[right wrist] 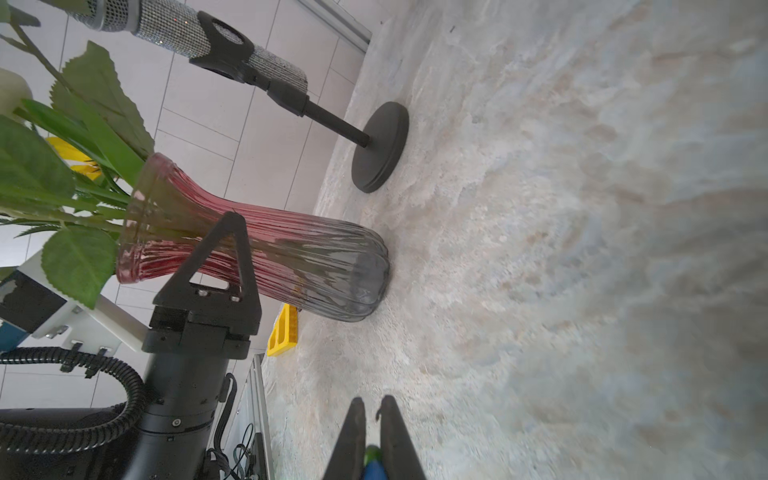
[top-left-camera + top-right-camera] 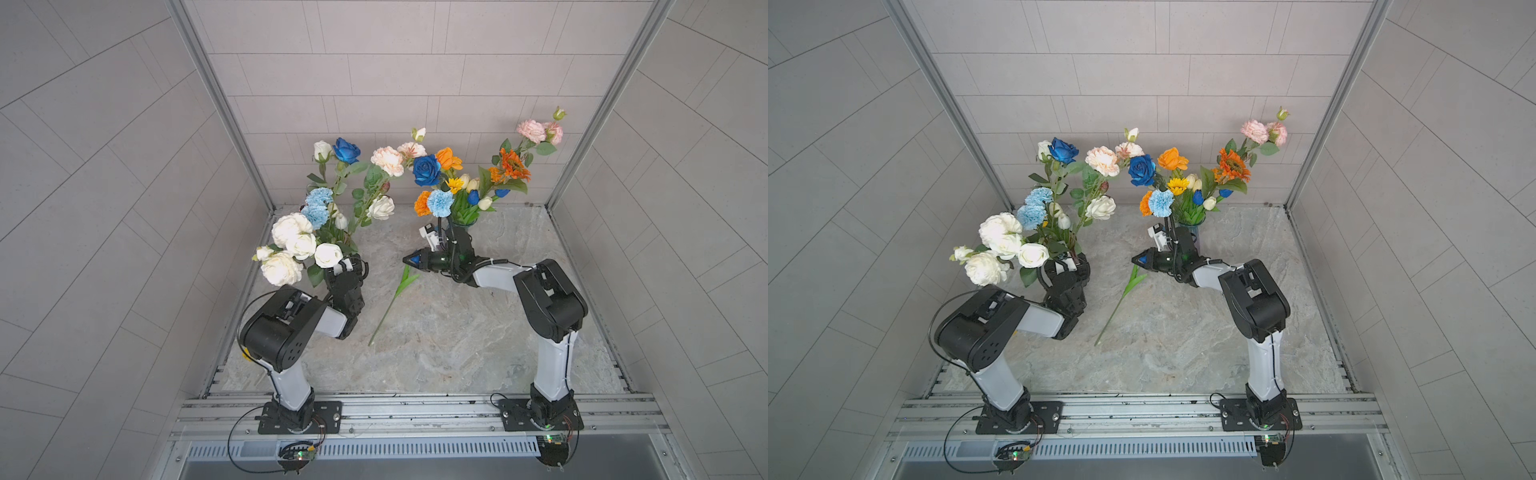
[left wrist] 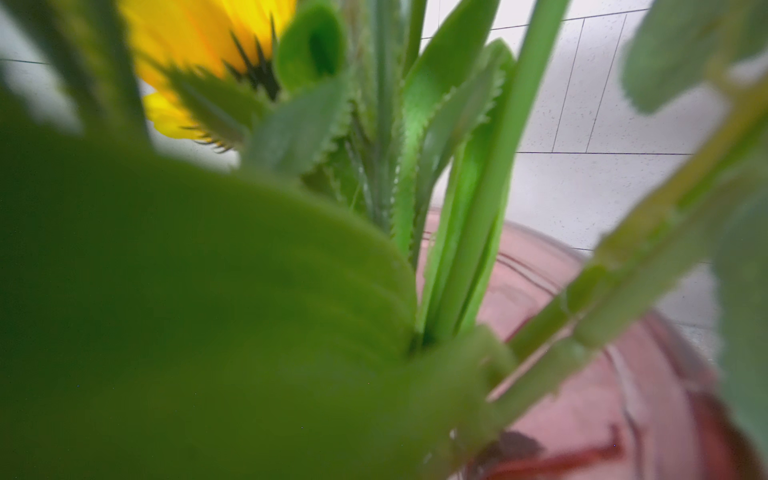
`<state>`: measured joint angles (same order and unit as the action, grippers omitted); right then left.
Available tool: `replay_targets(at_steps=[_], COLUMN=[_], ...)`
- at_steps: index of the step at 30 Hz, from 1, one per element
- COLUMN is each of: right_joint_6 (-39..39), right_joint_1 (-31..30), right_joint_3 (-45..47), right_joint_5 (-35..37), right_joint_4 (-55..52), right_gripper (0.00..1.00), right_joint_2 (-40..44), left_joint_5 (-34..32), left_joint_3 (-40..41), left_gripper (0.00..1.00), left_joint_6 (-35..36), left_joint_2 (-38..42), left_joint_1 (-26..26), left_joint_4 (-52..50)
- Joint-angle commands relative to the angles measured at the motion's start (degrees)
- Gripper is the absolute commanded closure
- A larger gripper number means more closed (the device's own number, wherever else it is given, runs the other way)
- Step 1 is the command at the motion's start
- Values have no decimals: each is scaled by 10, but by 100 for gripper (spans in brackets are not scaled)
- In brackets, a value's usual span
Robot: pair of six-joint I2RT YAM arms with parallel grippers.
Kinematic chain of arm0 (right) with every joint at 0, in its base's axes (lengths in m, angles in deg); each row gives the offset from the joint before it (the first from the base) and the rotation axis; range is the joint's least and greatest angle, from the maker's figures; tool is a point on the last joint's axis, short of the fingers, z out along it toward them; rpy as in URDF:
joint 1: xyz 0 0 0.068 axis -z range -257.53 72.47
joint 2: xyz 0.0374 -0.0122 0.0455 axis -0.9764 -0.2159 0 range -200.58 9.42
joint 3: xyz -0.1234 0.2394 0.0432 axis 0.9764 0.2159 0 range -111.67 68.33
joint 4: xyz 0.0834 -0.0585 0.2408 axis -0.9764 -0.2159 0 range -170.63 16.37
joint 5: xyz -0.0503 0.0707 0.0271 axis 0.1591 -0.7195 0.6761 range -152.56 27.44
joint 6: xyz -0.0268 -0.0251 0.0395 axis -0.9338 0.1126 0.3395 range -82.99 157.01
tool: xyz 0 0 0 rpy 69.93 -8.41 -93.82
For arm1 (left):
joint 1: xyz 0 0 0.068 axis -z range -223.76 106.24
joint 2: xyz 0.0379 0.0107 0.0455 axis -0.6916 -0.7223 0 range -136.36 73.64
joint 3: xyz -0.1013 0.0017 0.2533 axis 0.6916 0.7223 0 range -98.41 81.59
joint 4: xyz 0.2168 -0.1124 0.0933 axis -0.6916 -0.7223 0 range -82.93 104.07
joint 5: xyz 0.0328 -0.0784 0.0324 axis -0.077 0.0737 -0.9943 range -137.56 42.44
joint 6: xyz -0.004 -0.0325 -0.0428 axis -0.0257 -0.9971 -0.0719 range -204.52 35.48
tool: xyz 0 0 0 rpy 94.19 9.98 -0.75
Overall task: Pick out blue flowers from the vase
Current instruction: Place the flower at the center of the board.
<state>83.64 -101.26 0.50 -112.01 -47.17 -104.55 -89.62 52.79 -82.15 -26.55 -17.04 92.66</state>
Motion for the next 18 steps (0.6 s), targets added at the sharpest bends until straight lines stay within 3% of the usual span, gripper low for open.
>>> replay_targets(at_steps=[1, 5, 13, 18], right_joint_6=[10, 12, -6, -58], right_joint_1=[-4, -13, -23, -29], right_joint_3=[-24, -35, -17, 3], right_joint_5=[-20, -24, -12, 37], right_joint_4=[27, 31, 23, -33], right_gripper=[88, 78, 29, 14], right_joint_2=[-12, -29, -5, 38], left_joint_5=[10, 10, 8, 7], left_joint_3=[5, 4, 4, 5], left_gripper=[26, 26, 26, 26], left_joint_6=[-4, -4, -1, 1], left_joint_2=[10, 7, 10, 13], left_joint_1=[5, 5, 5, 5], left_joint_4=[-5, -5, -5, -5])
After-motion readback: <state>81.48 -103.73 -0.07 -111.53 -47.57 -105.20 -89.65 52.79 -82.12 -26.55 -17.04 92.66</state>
